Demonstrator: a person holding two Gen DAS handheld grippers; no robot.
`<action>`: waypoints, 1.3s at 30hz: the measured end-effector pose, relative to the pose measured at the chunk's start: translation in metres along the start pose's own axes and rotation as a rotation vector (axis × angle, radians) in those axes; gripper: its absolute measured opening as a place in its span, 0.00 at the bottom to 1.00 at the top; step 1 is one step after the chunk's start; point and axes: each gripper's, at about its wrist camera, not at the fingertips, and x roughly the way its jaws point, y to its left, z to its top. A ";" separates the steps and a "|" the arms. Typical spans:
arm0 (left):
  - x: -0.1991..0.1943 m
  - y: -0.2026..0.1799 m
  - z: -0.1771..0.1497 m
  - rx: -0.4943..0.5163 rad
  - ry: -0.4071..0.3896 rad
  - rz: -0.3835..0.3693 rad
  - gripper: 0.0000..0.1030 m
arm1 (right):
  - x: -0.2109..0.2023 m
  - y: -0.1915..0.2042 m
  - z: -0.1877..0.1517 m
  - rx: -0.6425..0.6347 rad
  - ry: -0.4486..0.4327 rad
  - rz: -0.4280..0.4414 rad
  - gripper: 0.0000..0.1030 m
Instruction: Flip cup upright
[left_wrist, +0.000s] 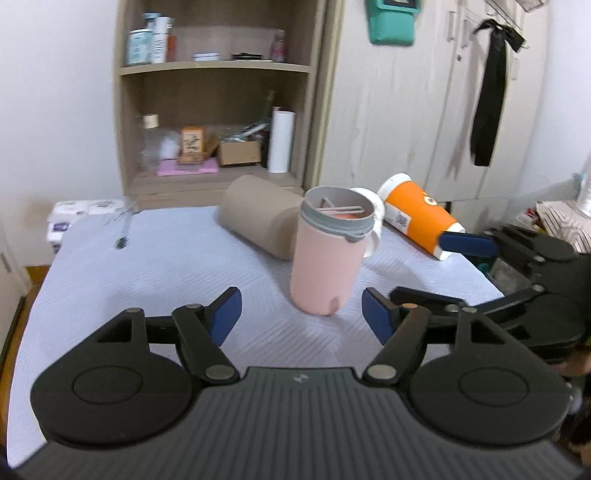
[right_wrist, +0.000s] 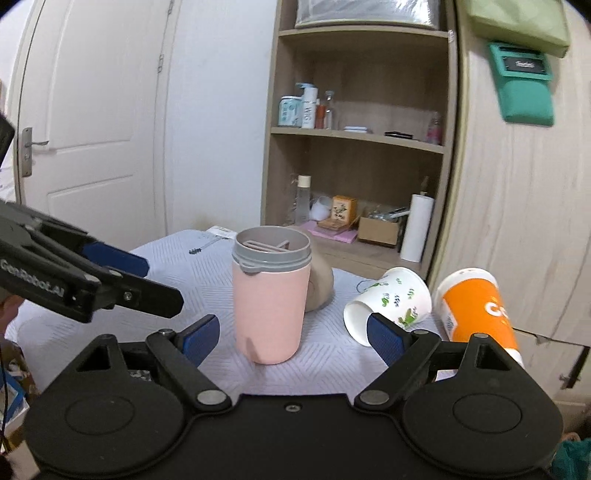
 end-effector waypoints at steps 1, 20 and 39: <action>-0.003 0.002 -0.001 -0.016 0.002 0.004 0.70 | -0.005 0.002 0.000 0.008 0.001 -0.009 0.87; -0.071 -0.010 -0.023 -0.060 -0.051 0.172 0.75 | -0.067 0.035 0.014 0.064 0.029 -0.126 0.89; -0.085 -0.019 -0.025 -0.061 -0.043 0.195 0.89 | -0.088 0.036 0.013 0.114 0.031 -0.223 0.99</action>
